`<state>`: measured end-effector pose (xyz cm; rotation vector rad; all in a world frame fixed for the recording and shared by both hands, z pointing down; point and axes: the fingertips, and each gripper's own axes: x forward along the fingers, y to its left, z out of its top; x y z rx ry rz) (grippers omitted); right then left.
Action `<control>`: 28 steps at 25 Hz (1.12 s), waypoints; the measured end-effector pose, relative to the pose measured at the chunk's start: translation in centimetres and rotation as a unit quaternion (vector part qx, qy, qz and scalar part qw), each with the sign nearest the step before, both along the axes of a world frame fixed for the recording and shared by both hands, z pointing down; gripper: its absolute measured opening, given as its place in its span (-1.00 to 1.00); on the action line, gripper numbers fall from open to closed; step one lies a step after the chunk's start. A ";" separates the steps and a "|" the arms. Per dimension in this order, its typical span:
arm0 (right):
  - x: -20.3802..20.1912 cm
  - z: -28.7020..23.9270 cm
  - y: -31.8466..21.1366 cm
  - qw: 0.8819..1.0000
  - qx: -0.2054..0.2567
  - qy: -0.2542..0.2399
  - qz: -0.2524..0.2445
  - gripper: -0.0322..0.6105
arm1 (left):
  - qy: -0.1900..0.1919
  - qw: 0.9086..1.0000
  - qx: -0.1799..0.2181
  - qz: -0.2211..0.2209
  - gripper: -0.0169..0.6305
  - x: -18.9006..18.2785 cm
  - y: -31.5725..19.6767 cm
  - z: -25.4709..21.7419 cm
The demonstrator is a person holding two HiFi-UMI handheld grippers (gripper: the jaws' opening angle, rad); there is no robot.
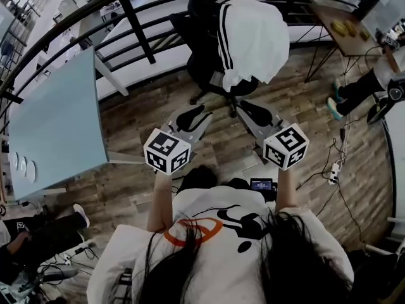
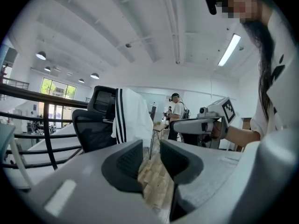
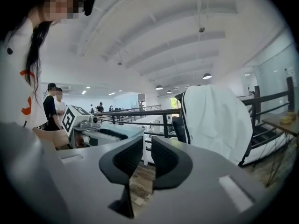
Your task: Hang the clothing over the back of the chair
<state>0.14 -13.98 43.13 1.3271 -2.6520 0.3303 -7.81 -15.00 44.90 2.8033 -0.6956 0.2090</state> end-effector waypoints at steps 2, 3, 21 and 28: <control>0.0 0.3 1.0 1.000 -0.003 -0.006 -0.004 -0.66 | 0.011 1.000 -0.002 -0.003 -0.61 0.8 1.3 -0.2; 0.0 0.4 1.5 1.000 -0.005 -0.009 -0.009 -0.67 | 0.017 1.000 -0.005 -0.004 -0.61 1.3 2.0 -0.2; 6.0 3.0 14.3 0.998 -0.028 -0.024 -0.052 -0.71 | 0.011 0.999 -0.028 -0.043 -0.61 9.3 14.5 1.0; 7.3 3.7 17.5 0.997 -0.033 -0.031 -0.055 -0.84 | 0.000 0.998 -0.036 -0.047 -0.61 10.8 17.8 2.1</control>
